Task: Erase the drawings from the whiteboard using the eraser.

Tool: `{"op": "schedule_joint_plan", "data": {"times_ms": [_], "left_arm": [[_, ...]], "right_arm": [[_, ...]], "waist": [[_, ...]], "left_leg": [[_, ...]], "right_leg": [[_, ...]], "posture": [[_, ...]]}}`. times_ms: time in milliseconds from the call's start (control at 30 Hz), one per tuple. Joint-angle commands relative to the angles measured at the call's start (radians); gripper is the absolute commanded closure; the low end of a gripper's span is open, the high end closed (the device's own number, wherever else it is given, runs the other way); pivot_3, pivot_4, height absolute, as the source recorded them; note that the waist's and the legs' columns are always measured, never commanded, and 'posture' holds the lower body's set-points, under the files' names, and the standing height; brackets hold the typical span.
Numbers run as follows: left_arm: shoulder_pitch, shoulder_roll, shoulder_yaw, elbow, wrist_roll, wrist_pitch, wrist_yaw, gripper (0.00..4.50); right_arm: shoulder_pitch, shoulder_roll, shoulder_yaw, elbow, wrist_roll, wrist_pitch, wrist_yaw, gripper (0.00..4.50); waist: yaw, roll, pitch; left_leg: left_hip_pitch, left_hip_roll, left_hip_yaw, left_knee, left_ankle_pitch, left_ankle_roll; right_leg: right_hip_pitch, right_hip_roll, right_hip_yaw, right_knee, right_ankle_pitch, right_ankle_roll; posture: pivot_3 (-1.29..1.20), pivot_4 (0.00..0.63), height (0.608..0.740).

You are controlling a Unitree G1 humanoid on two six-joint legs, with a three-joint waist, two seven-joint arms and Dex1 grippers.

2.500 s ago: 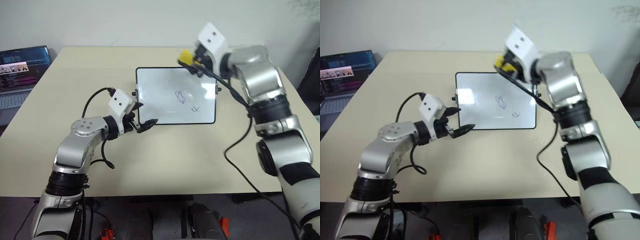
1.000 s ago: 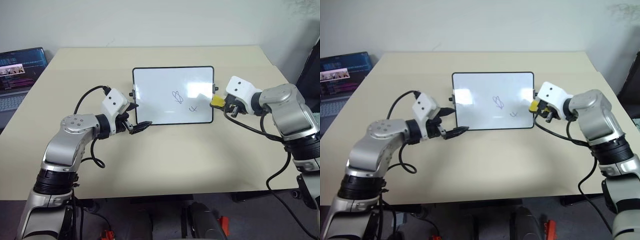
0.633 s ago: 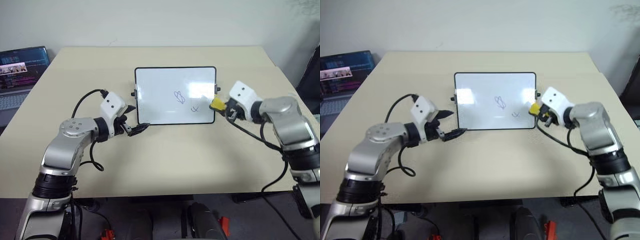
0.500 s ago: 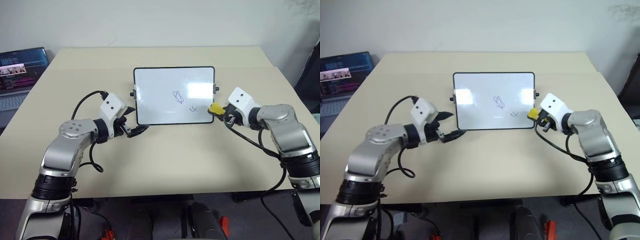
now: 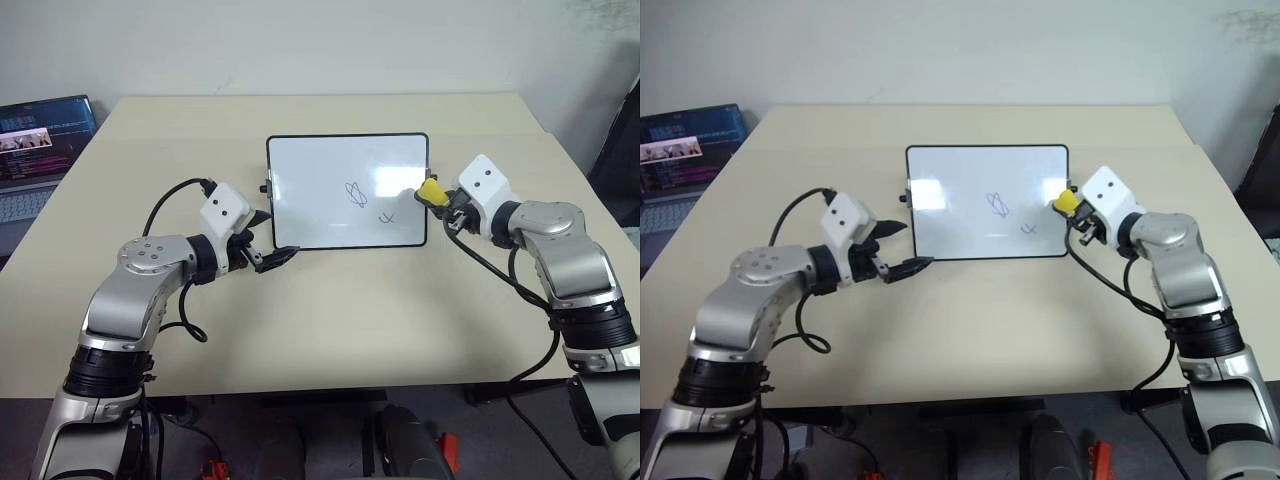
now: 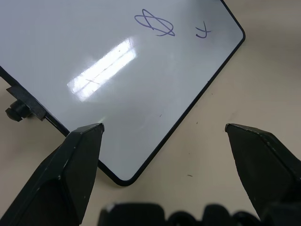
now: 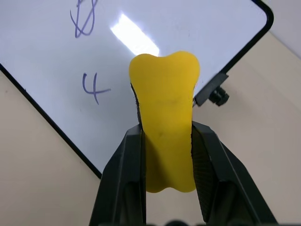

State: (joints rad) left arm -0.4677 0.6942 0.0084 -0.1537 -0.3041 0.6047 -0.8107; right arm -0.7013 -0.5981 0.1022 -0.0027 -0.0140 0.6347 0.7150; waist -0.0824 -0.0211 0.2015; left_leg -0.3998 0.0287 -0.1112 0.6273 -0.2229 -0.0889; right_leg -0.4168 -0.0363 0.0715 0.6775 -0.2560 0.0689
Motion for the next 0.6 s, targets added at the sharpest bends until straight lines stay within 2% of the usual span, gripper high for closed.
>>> {"op": "schedule_joint_plan", "data": {"times_ms": [33,600], "left_arm": [[-0.012,0.008,0.025,-0.037,-0.007,-0.008,0.009,0.00],[-0.026,0.006,0.018,-0.028,-0.011,-0.013,0.012,0.00]], "right_arm": [[-0.031,0.016,-0.035,-0.028,0.030,-0.018,-0.017,3.54],[-0.040,0.021,-0.032,-0.023,0.055,-0.027,-0.038,3.54]], "waist": [[0.000,0.000,0.000],[0.000,0.000,0.000]], "left_leg": [[0.000,0.000,0.000,0.000,0.000,0.000],[0.000,0.000,0.000,0.000,0.000,0.000]], "right_leg": [[0.000,0.000,0.000,0.000,0.000,0.000],[0.000,0.000,0.000,0.000,0.000,0.000]], "posture": [[0.00,0.150,0.740],[0.00,0.150,0.740]]}}
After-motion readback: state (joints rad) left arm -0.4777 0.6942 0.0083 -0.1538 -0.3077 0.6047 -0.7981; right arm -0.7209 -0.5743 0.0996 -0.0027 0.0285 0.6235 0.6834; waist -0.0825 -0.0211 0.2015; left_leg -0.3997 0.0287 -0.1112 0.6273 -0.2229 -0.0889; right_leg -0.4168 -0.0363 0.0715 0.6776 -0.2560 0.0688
